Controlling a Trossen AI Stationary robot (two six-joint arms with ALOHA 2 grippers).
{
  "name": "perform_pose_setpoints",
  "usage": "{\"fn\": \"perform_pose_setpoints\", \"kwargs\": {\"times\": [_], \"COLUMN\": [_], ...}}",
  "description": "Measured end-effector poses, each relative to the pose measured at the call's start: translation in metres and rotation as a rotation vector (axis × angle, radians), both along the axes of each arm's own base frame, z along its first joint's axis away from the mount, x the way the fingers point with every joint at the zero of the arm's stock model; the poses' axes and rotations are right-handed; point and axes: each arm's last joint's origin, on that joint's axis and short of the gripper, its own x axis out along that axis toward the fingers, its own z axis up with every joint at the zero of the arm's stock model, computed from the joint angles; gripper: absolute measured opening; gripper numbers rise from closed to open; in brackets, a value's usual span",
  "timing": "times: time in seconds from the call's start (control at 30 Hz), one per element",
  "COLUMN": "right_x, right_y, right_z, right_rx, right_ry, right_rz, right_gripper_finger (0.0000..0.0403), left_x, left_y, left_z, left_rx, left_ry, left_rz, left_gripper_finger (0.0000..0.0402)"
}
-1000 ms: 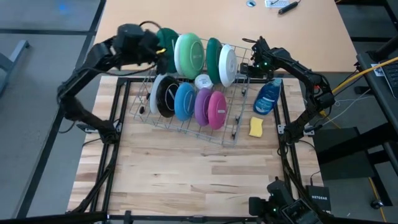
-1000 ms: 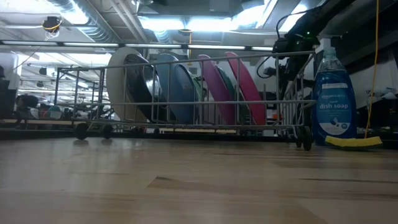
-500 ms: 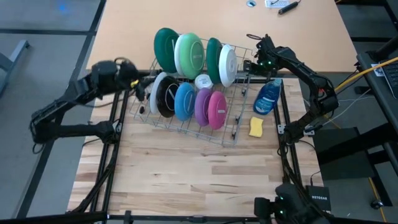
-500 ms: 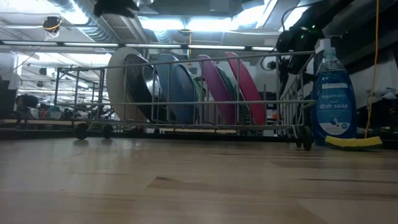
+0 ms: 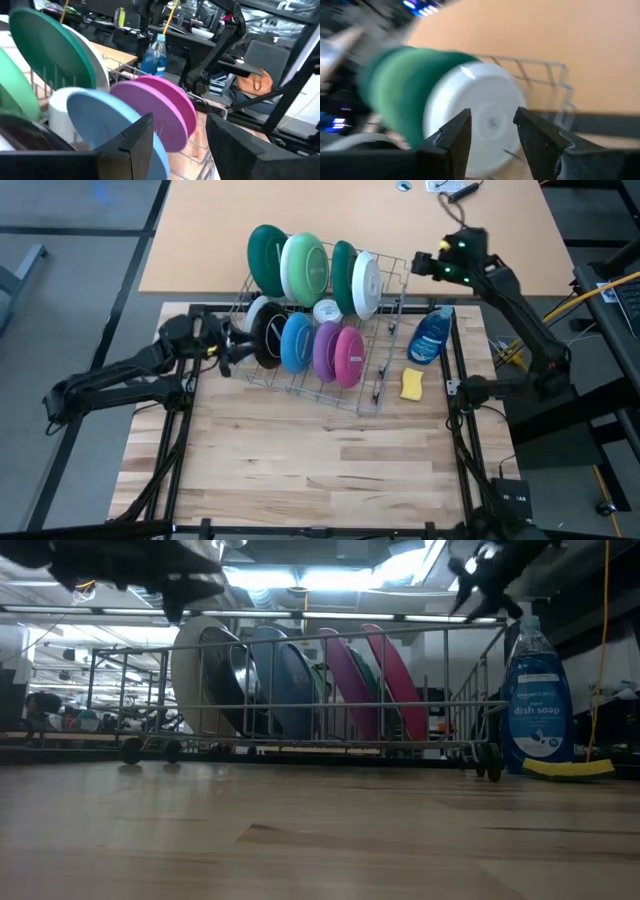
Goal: Sort dishes
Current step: Return to Home Position
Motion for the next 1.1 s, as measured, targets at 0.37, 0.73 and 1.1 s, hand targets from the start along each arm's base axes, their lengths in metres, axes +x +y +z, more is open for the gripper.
{"fn": "perform_pose_setpoints", "kwargs": {"times": [0.37, 0.73, 1.1], "right_x": [0.008, 0.041, 0.069], "right_y": [0.061, 0.098, 0.156], "right_z": [0.038, 0.037, 0.034], "right_rx": [-0.206, -0.244, -0.220], "right_ry": [-0.107, -0.069, -0.069], "right_rz": [0.187, 0.394, 0.633], "right_gripper_finger": [0.0163, 0.0163, 0.0163], "left_x": [-0.007, -0.038, -0.050], "left_y": [-0.012, -0.028, -0.034], "left_z": [-0.042, -0.055, -0.083], "left_rx": [-0.004, 0.034, -0.075], "left_ry": [-0.096, -0.261, -0.170], "left_rz": [-0.048, -0.056, -0.044], "left_gripper_finger": [0.0170, 0.0170, 0.0170]}}
